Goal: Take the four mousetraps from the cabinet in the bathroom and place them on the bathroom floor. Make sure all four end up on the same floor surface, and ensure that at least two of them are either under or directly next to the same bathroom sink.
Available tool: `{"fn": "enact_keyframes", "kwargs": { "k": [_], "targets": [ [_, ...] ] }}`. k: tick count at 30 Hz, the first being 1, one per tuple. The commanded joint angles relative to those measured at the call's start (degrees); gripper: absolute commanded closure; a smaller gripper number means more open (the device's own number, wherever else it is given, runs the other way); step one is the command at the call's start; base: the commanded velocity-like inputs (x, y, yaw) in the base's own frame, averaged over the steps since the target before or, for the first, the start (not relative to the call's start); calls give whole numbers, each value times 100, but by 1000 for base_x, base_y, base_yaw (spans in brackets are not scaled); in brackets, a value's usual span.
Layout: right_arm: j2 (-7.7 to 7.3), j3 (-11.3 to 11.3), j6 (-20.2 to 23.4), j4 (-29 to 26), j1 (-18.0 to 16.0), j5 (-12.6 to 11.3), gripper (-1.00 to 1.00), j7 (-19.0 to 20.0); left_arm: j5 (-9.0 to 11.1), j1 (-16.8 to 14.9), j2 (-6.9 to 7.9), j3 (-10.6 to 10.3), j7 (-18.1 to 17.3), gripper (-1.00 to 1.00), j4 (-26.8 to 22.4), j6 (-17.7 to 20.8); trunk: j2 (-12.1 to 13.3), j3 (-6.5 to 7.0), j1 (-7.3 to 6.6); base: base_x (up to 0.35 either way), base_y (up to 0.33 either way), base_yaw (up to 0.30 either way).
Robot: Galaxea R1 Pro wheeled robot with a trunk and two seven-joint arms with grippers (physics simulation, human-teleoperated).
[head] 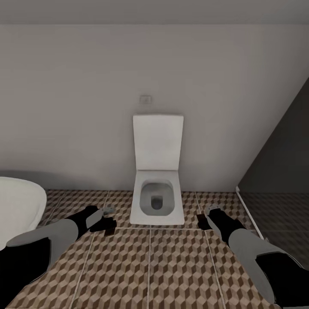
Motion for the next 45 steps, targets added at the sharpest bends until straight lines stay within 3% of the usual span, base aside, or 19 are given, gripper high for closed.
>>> {"fn": "enact_keyframes", "kwargs": {
  "k": [1, 45],
  "targets": [
    [-3, 22, 33, -11, -2, -19, 100, -12, 54, -5, 5, -21, 49, 100, -24, 7, -44, -23, 22, 0, 0, 0],
    [16, 22, 24, -11, 6, -21, 100, 6, 54, -13, 10, -21, 26, 100, -25, 4, -1809, -813, 989, 0, 0, 0]
  ]
}}
